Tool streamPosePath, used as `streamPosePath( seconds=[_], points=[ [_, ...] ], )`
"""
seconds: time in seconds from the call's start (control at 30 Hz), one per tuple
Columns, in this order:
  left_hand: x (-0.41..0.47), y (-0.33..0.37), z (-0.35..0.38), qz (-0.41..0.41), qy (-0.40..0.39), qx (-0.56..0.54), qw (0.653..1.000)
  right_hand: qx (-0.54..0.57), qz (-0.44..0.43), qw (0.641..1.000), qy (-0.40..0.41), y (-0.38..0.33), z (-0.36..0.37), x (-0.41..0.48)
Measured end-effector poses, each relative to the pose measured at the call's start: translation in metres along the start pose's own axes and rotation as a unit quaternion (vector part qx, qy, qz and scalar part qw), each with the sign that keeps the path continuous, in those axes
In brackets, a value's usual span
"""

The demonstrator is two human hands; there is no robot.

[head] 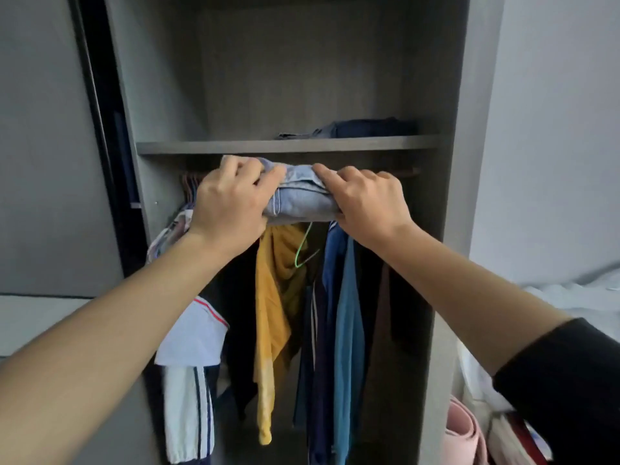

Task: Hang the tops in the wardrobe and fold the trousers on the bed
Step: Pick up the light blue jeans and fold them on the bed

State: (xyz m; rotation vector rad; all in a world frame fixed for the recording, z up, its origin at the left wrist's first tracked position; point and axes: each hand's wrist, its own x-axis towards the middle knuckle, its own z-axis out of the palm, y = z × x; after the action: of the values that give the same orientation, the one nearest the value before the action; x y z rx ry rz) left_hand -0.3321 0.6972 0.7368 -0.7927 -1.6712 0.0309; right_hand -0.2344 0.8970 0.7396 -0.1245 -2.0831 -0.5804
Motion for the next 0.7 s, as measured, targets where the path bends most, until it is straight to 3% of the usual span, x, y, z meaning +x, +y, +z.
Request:
streamPosePath(
  seconds=[0.33, 0.7],
  points=[
    [0.173, -0.036, 0.113, 0.023, 0.081, 0.065, 0.994, -0.043, 0.059, 0.992, 0.106, 0.091, 0.088, 0.147],
    [0.243, -0.094, 0.181, -0.028, 0.129, 0.087, 0.987, -0.072, -0.004, 0.978, 0.196, 0.115, 0.127, 0.265]
  ],
)
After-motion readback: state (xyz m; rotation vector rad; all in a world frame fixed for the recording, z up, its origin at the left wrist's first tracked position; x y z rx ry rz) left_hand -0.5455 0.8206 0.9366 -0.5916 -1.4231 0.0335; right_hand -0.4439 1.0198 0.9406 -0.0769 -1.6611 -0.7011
